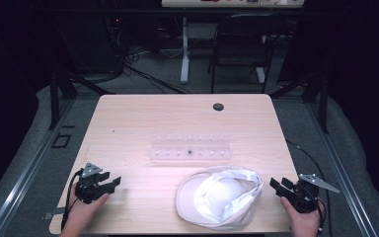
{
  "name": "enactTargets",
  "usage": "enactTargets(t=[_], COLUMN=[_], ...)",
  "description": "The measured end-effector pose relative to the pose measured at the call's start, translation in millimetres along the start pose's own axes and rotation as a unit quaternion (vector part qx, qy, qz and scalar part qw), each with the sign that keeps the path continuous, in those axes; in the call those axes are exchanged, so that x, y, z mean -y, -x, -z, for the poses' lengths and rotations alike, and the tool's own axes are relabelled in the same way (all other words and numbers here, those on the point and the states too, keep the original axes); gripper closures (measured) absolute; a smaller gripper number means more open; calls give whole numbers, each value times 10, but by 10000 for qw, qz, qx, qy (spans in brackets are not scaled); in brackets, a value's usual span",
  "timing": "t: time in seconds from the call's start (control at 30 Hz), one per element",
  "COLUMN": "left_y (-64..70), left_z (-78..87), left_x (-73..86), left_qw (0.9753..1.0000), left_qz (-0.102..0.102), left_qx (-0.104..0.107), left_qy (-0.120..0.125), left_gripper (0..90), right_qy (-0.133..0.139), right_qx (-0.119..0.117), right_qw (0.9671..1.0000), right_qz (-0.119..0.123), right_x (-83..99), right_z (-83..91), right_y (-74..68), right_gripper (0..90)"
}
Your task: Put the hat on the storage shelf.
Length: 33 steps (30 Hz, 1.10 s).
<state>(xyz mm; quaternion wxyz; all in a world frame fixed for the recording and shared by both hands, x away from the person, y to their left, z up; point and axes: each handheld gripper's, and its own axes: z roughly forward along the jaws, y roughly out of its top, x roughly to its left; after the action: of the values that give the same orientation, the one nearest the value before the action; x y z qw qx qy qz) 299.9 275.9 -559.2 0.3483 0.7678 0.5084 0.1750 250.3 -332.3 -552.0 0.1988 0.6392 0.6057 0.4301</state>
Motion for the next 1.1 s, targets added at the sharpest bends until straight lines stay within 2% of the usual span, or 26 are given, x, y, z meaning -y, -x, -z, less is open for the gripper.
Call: enactTargets(t=[0.17, 0.37, 0.4, 0.5, 0.53, 0.57, 0.6, 0.63, 0.7, 0.77, 0.9, 0.97, 1.1], left_y=[5, 16, 20, 48, 56, 67, 75, 82, 93, 110, 128, 132, 125], left_z=[-17, 14, 24, 35, 35, 29, 13, -6, -48, -82, -89, -87, -91], left_x=[10, 40, 46, 58, 54, 51, 49, 48, 51, 48, 40, 43, 50], left_qw=[10000, 10000, 10000, 10000, 10000, 10000, 10000, 9999, 9998, 9997, 9997, 9997, 9997], left_qz=[41, 1, 14, 35, -8, -33, -40, -4, 16, -7, -74, -62, -41], left_qx=[33, 48, 49, 67, 68, 66, 80, 118, 167, 165, 166, 159, 170], left_qy=[-63, -47, -30, 28, 5, 13, 11, -30, -83, -175, -168, -168, -191], left_gripper=[480, 499, 499, 498, 498, 498, 497, 496, 496, 496, 496, 497, 497], right_qy=[-47, -185, -211, -351, -456, -540, -604, -714, -854, -1075, -1557, -1708, -1938], right_qx=[4, 80, 61, -233, -281, -234, -246, -365, -382, -297, -190, -60, 57], right_qw=[10000, 9998, 9998, 9990, 9985, 9983, 9979, 9968, 9955, 9932, 9851, 9814, 9745], right_qz=[-39, 11, -24, -156, -91, 25, 58, 58, 124, 325, 711, 869, 1131], right_x=[-15, -101, -122, -164, -184, -208, -238, -288, -370, -469, -618, -661, -743], right_z=[9, 58, 65, 38, 25, 21, 19, 20, 29, 40, 67, 71, 89], right_y=[39, -27, -43, -107, -128, -151, -170, -181, -204, -244, -384, -462, -572], right_gripper=[475, 485, 485, 482, 481, 481, 478, 472, 463, 446, 432, 428, 441])
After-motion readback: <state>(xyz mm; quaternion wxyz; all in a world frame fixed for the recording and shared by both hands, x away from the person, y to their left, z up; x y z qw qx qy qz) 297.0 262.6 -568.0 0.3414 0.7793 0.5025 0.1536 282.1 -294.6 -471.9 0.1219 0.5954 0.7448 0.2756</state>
